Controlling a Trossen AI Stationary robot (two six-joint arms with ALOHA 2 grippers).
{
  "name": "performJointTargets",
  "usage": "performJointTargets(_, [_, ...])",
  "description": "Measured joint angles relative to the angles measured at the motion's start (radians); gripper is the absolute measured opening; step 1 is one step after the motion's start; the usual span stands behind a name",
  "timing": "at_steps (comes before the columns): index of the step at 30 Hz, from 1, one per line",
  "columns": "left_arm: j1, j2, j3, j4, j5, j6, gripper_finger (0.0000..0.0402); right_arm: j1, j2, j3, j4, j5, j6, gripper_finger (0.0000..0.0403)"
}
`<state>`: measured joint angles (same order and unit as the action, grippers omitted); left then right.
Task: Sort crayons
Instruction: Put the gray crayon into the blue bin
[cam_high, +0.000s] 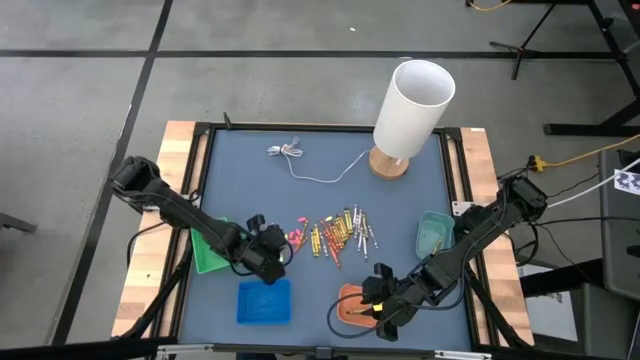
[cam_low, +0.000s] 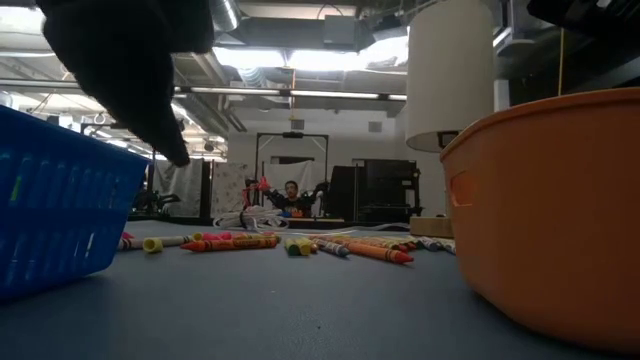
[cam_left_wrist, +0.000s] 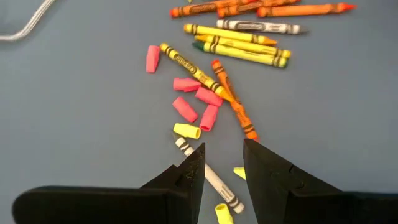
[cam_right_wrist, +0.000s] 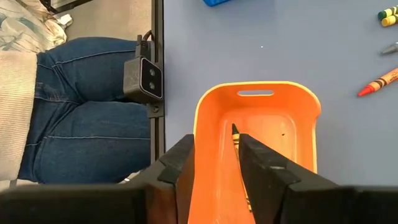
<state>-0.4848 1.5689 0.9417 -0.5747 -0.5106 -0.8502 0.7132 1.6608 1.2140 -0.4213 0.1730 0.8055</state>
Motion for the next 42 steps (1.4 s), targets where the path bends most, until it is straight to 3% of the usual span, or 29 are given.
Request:
performJointTargets(19, [0.091,0.173,0.000,-0.002,0.133,-0.040,0.0094,0.000,0.000,0.000,-0.001,0.000,-0.002,0.0124])
performJointTargets(34, [0.131,0.187,-0.021,-0.009,0.196,-0.038,0.0093,0.000,0.000,0.000,-0.008,-0.001,-0.004,0.0124])
performJointTargets(42, [0.131,0.188,-0.021,-0.007,0.207,-0.038,0.0054,0.000,0.000,0.000,-0.008,0.000,-0.004,0.0124])
